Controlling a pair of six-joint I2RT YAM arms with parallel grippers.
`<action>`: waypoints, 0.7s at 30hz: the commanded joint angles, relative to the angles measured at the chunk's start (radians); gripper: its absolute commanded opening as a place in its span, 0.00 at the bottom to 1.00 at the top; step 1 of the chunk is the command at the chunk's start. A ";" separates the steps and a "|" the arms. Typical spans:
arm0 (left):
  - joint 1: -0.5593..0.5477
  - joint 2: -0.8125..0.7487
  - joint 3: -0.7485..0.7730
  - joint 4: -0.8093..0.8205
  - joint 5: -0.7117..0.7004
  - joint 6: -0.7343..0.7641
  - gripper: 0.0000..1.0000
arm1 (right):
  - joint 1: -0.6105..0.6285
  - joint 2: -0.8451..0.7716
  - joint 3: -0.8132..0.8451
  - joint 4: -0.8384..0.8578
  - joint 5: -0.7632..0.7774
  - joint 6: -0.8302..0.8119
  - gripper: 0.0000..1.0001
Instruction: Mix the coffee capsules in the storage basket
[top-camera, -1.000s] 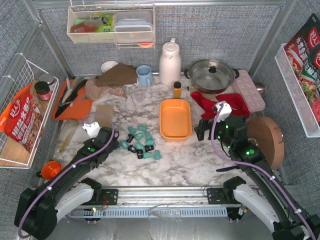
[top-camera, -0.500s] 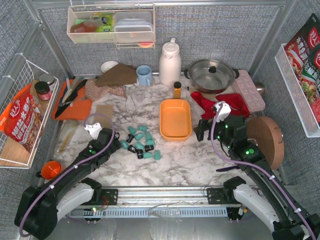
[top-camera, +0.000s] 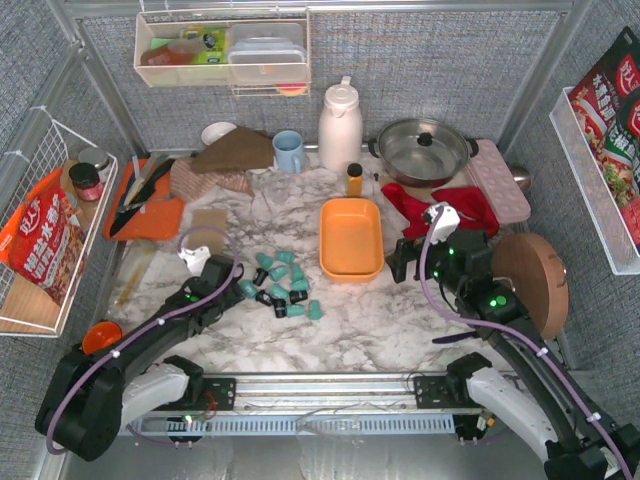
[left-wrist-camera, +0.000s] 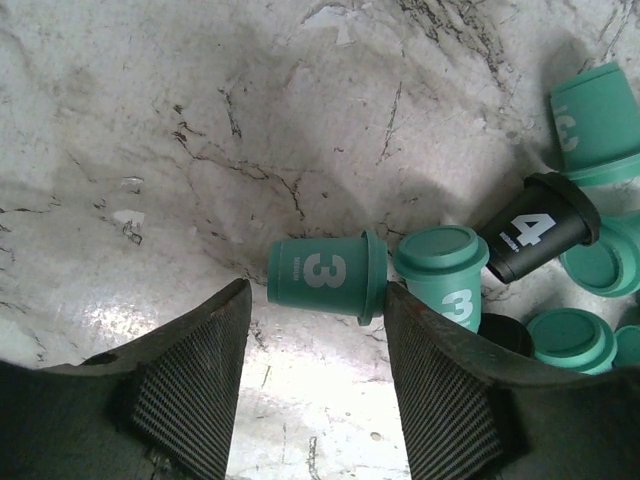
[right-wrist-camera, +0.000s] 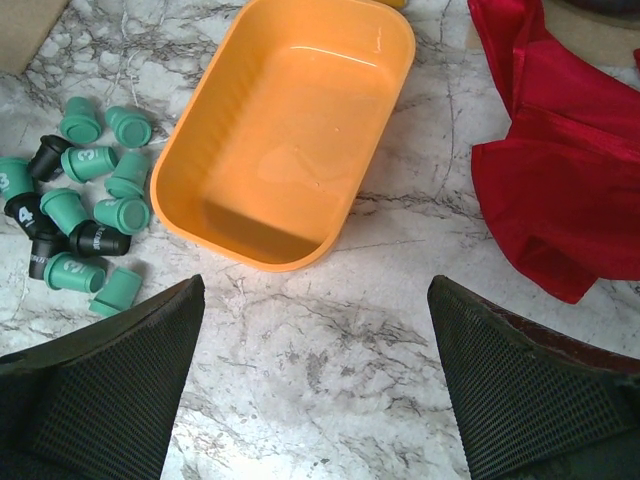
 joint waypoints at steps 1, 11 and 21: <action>0.001 0.016 0.005 0.019 0.003 0.017 0.64 | 0.000 0.005 0.005 0.029 -0.015 0.004 0.99; 0.002 0.018 0.005 0.030 -0.036 0.045 0.66 | 0.000 0.015 0.007 0.029 -0.031 0.004 0.99; 0.003 0.066 0.010 0.069 -0.011 0.045 0.52 | 0.000 0.017 0.011 0.027 -0.039 0.002 0.99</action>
